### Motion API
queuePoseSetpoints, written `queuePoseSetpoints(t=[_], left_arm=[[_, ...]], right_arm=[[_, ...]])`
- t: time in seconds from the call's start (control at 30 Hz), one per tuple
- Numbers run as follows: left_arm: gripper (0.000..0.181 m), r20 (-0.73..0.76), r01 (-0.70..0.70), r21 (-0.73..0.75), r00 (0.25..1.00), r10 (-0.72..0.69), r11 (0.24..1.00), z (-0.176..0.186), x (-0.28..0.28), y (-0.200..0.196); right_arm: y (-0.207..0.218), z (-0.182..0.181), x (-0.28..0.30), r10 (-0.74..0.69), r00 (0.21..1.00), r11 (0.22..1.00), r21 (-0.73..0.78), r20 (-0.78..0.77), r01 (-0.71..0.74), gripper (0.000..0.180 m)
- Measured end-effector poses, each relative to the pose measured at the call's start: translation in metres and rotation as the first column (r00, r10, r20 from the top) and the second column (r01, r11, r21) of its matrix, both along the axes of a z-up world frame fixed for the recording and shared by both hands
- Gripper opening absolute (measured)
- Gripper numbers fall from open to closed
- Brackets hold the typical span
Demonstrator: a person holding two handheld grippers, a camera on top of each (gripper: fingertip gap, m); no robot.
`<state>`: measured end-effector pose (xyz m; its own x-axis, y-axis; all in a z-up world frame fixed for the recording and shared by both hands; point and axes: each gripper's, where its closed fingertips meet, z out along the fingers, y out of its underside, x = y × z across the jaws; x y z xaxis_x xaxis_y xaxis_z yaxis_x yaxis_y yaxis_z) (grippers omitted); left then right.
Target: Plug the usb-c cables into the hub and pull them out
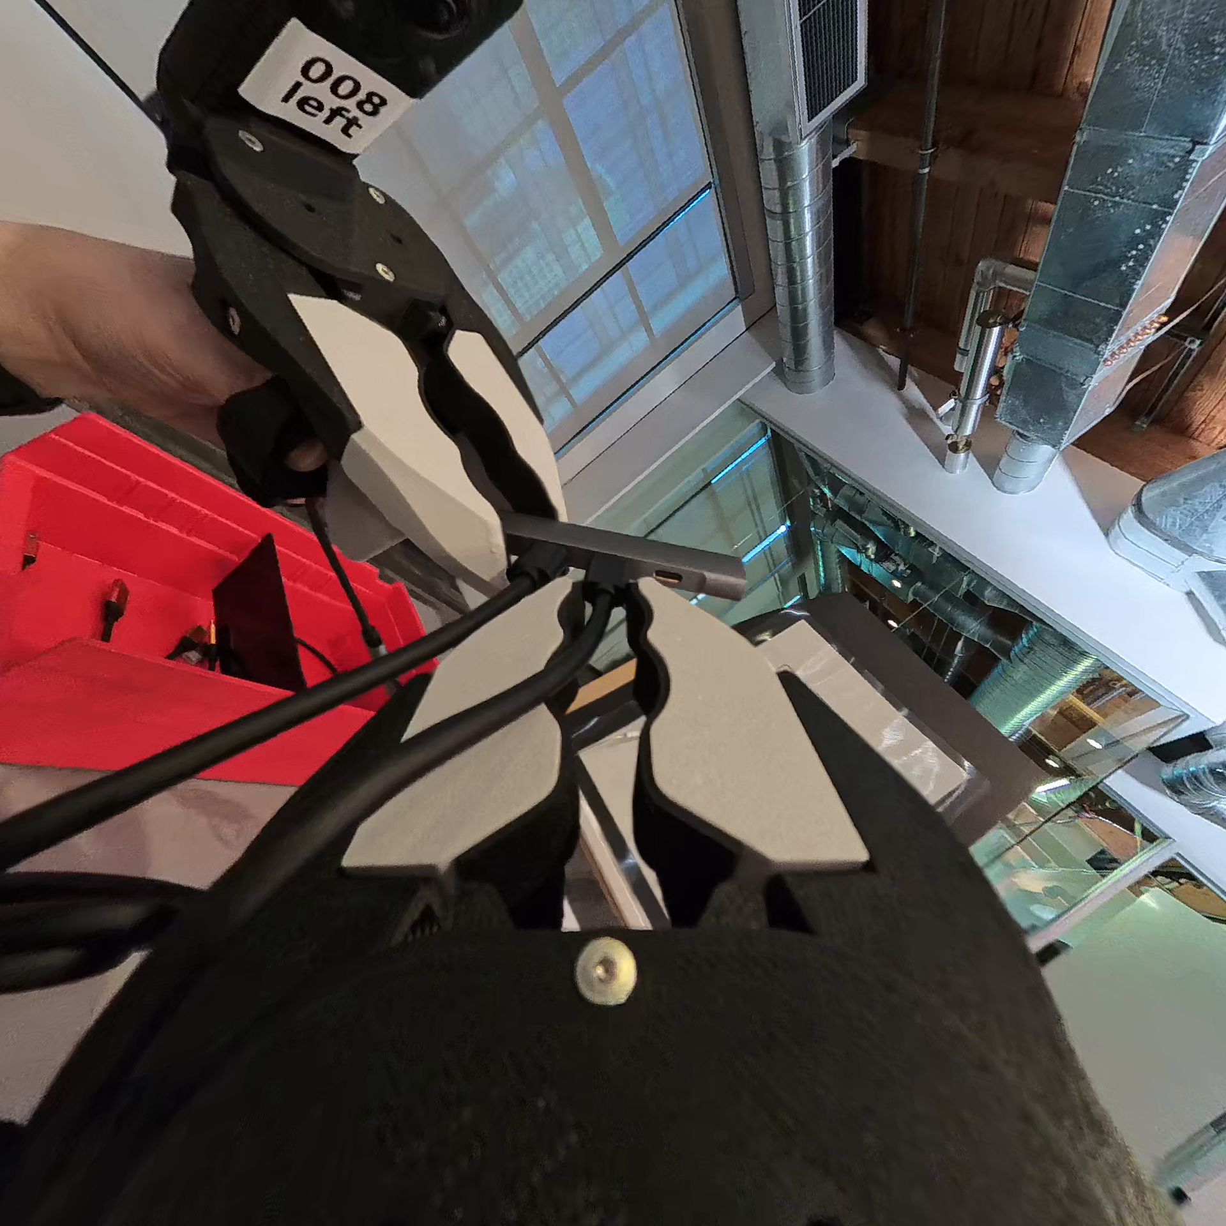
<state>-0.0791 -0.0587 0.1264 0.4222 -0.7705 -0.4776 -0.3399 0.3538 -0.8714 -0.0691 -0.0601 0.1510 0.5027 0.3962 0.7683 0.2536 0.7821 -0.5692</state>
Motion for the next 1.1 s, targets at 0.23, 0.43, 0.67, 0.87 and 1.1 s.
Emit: queuePoseSetpoints(t=[0.23,0.43,0.67,0.87,1.1], left_arm=[[0.028,0.034,-0.001,-0.038,0.999,0.002,0.999,0.007,0.000,0.002],[0.026,0.058,-0.019,-0.059,0.998,0.023,0.998,0.009,-0.001,0.006],[0.025,0.091,-0.030,-0.106,0.995,0.040,0.994,0.011,0.001,0.011],[0.024,0.177,-0.039,-0.172,0.982,0.069,0.984,0.017,-0.006,0.018],[0.025,0.167,-0.051,-0.173,0.983,0.080,0.984,0.016,-0.007,0.019]], right_arm=[[0.001,0.002,0.001,-0.041,0.999,0.998,0.055,0.004,0.040,0.015],[0.003,0.003,0.002,-0.050,0.999,0.996,0.067,-0.017,0.051,0.017],[0.006,0.007,0.006,-0.059,0.996,0.996,0.066,-0.073,0.064,0.019],[0.005,0.009,0.012,-0.035,0.995,0.995,0.087,-0.095,0.044,0.013],[0.004,0.010,0.009,-0.041,0.992,0.997,0.062,-0.120,0.049,0.011]])
